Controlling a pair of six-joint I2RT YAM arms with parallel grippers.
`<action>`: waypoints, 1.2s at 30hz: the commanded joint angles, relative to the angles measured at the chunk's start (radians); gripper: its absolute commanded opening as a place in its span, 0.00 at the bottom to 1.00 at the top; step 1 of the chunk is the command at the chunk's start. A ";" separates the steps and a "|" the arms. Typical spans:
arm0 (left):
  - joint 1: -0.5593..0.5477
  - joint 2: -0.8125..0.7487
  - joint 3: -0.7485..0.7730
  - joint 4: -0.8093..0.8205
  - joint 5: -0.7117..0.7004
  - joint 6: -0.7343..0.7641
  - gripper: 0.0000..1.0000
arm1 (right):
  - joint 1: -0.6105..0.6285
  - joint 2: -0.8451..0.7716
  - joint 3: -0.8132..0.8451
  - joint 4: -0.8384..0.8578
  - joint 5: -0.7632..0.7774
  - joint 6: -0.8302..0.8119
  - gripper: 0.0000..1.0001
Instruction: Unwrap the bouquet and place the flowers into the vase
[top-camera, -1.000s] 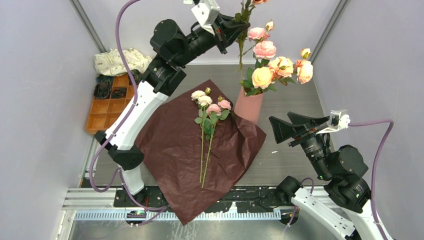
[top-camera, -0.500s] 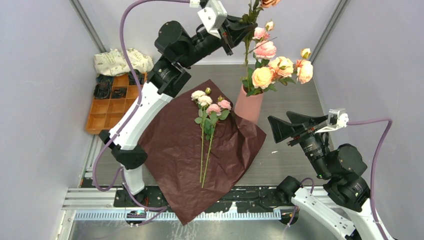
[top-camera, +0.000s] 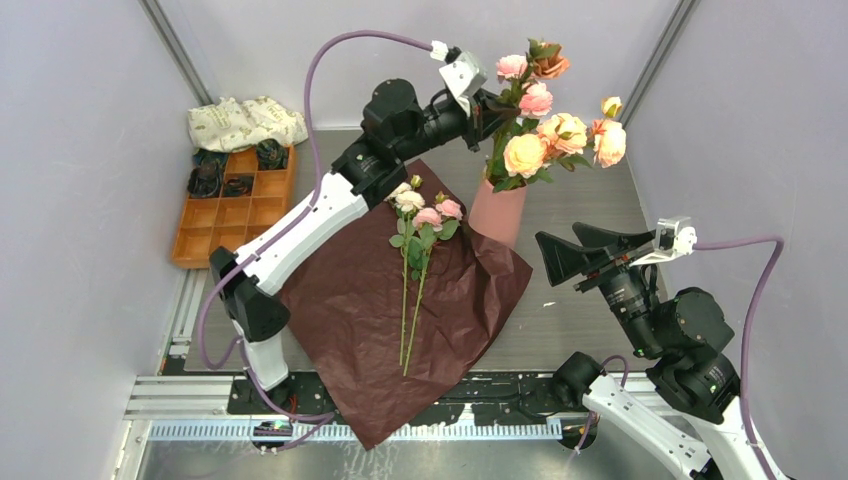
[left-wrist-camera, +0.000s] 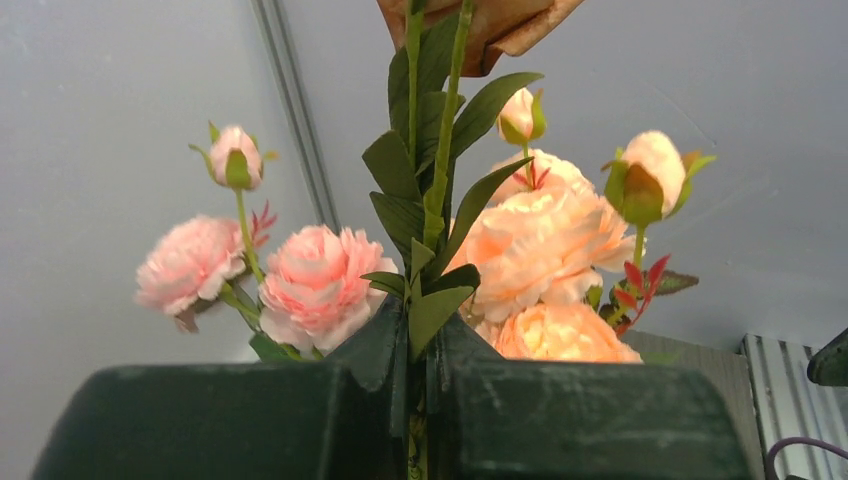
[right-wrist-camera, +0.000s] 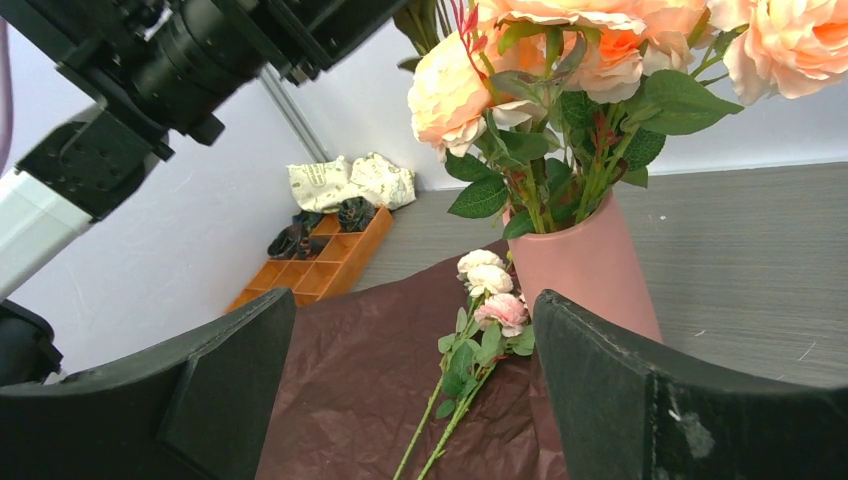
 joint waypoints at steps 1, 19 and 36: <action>-0.006 -0.105 -0.094 0.155 -0.006 -0.072 0.00 | -0.004 -0.003 -0.005 0.049 -0.010 0.008 0.94; -0.006 -0.180 -0.471 0.322 -0.123 -0.199 0.00 | -0.003 -0.018 -0.014 0.050 -0.037 0.041 0.94; -0.006 -0.190 -0.480 0.217 -0.243 -0.211 0.51 | -0.003 -0.027 -0.021 0.042 -0.041 0.051 0.95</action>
